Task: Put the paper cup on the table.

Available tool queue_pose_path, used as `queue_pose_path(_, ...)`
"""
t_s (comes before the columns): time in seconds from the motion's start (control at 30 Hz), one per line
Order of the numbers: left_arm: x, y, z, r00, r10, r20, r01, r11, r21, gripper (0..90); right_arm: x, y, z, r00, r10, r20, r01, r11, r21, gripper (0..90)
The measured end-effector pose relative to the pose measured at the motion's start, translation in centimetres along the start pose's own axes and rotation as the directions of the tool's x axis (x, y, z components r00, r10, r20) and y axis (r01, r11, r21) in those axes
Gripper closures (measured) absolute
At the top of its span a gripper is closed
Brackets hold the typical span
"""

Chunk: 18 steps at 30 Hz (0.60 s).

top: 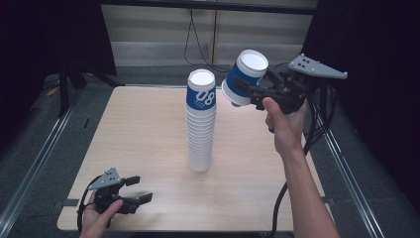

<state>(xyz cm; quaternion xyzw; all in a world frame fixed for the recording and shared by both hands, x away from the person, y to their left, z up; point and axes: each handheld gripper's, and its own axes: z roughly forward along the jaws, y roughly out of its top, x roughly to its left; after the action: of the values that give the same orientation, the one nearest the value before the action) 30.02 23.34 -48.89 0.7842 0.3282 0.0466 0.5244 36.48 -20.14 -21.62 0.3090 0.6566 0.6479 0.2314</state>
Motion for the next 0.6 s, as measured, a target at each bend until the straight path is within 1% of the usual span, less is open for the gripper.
queue_pose_path(0.07,0.0,0.1,0.0,1.0,0.005,-0.001,-0.005,1.0,-0.004,16.0,0.0,-0.5,-0.3,1.0,0.006,-0.001,-0.006,1.0,0.011,25.8)
queue_pose_path(0.13,-0.1,0.2,-0.1,0.9999,0.008,0.006,-0.008,0.9999,-0.007,16.0,-0.1,-1.0,-0.4,1.0,0.01,0.002,-0.01,1.0,0.027,25.8)
queue_pose_path(0.23,-0.2,0.3,-0.2,0.9999,0.014,0.008,-0.013,0.9998,-0.014,16.1,-0.1,-1.9,-0.7,0.9998,0.014,0.014,-0.015,0.999,0.031,25.9)
queue_pose_path(0.33,-0.2,0.2,-0.2,0.9998,0.018,0.007,-0.018,0.9996,-0.02,16.1,-0.2,-2.8,-1.2,0.9997,0.02,0.016,-0.021,0.999,0.04,25.9)
queue_pose_path(0.43,-0.2,0.2,-0.2,0.9996,0.027,0.009,-0.026,0.9993,-0.026,16.0,-0.2,-3.5,-1.5,0.9994,0.03,0.015,-0.031,0.998,0.049,25.9)
queue_pose_path(0.47,-0.2,0.2,-0.2,0.9994,0.027,0.019,-0.027,0.9992,-0.03,16.0,-0.3,-3.8,-1.6,0.9995,0.03,0.013,-0.03,0.998,0.054,25.9)
queue_pose_path(0.6,-0.3,0.3,-0.1,0.999,0.039,0.022,-0.038,0.9987,-0.034,16.1,-0.3,-4.6,-1.8,0.9995,0.032,0.007,-0.032,0.997,0.063,26.0)
